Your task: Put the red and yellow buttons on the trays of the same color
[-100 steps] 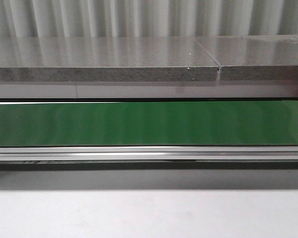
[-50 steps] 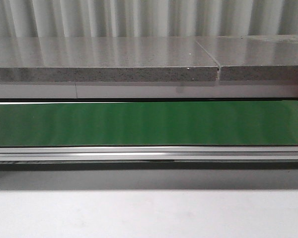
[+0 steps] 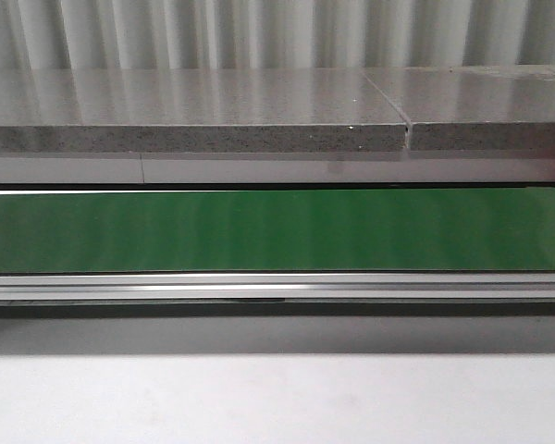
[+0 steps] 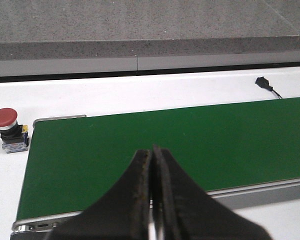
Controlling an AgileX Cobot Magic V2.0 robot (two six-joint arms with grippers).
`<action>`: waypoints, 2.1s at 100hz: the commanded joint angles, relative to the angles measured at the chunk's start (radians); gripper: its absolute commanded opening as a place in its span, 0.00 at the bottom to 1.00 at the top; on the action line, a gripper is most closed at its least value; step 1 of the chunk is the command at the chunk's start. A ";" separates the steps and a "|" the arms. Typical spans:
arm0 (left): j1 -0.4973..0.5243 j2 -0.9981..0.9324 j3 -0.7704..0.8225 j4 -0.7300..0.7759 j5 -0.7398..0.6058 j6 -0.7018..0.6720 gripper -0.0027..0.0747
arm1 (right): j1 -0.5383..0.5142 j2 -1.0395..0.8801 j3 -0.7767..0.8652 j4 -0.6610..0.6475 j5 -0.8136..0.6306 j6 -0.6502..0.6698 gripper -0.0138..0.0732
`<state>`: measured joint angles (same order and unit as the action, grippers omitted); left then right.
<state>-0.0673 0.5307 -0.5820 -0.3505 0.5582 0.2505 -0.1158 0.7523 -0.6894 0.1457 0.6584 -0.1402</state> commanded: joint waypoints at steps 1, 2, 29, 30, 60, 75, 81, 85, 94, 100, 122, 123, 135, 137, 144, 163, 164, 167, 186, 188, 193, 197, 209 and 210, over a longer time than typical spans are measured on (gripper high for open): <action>-0.006 0.002 -0.027 -0.023 -0.064 0.002 0.01 | 0.002 -0.004 -0.024 -0.006 -0.051 -0.009 0.08; -0.006 0.002 -0.027 -0.023 -0.064 0.002 0.01 | 0.002 -0.004 -0.024 -0.006 -0.051 -0.009 0.08; -0.006 0.002 -0.027 -0.023 -0.064 0.002 0.01 | 0.002 -0.004 -0.024 -0.006 -0.051 -0.009 0.08; -0.006 0.002 -0.027 -0.023 -0.064 0.002 0.01 | 0.002 -0.004 -0.024 -0.006 -0.051 -0.009 0.08; -0.006 0.002 -0.027 -0.017 -0.064 0.002 0.01 | 0.002 -0.004 -0.024 -0.006 -0.051 -0.009 0.08; -0.006 0.002 -0.027 -0.017 -0.058 0.002 0.16 | 0.002 -0.004 -0.024 -0.006 -0.051 -0.009 0.08; -0.006 0.002 -0.027 -0.017 -0.053 0.002 0.30 | 0.002 -0.004 -0.024 -0.006 -0.051 -0.009 0.08; -0.006 0.002 -0.027 -0.017 -0.053 0.002 0.41 | 0.002 -0.004 -0.024 -0.006 -0.051 -0.009 0.08; -0.006 0.002 -0.027 -0.019 -0.053 0.002 0.69 | 0.002 -0.004 -0.024 -0.006 -0.051 -0.009 0.08; -0.006 0.002 -0.027 -0.028 -0.053 0.002 0.82 | 0.002 -0.004 -0.024 -0.006 -0.051 -0.009 0.08; -0.004 0.002 -0.027 -0.043 -0.070 -0.003 0.87 | 0.002 -0.004 -0.024 -0.006 -0.051 -0.009 0.08; -0.004 0.002 -0.027 -0.043 -0.073 -0.005 0.87 | 0.002 -0.004 -0.024 -0.006 -0.051 -0.009 0.08; -0.004 0.027 -0.033 0.013 -0.140 -0.123 0.86 | 0.002 -0.004 -0.024 -0.006 -0.051 -0.009 0.08; -0.004 0.034 -0.040 0.039 -0.151 -0.160 0.86 | 0.002 -0.004 -0.024 -0.006 -0.050 -0.009 0.08; -0.004 0.087 -0.069 0.139 -0.166 -0.292 0.86 | 0.002 -0.004 -0.024 -0.006 -0.050 -0.009 0.08; 0.005 0.331 -0.188 0.308 -0.166 -0.470 0.86 | 0.002 -0.004 -0.024 -0.006 -0.050 -0.009 0.08; 0.010 0.342 -0.193 0.308 -0.166 -0.474 0.86 | 0.002 -0.004 -0.024 -0.006 -0.050 -0.009 0.08; 0.023 0.384 -0.220 0.306 -0.166 -0.491 0.86 | 0.002 -0.004 -0.024 -0.006 -0.050 -0.009 0.08; 0.147 0.639 -0.358 0.252 -0.162 -0.555 0.86 | 0.002 -0.004 -0.024 -0.006 -0.050 -0.009 0.08; 0.160 0.663 -0.372 0.245 -0.162 -0.555 0.86 | 0.002 -0.004 -0.024 -0.006 -0.050 -0.009 0.08; 0.188 0.719 -0.406 0.232 -0.162 -0.555 0.86 | 0.002 -0.004 -0.024 -0.006 -0.050 -0.009 0.08; 0.210 0.766 -0.429 0.220 -0.162 -0.555 0.86 | 0.002 -0.004 -0.024 -0.006 -0.050 -0.009 0.08; 0.262 0.897 -0.510 0.176 -0.158 -0.555 0.86 | 0.002 -0.004 -0.024 -0.006 -0.050 -0.009 0.08; 0.264 0.911 -0.514 0.174 -0.155 -0.555 0.86 | 0.002 -0.004 -0.024 -0.006 -0.050 -0.009 0.08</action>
<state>0.1683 1.3908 -1.0201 -0.1381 0.4646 -0.2924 -0.1158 0.7523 -0.6894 0.1442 0.6622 -0.1402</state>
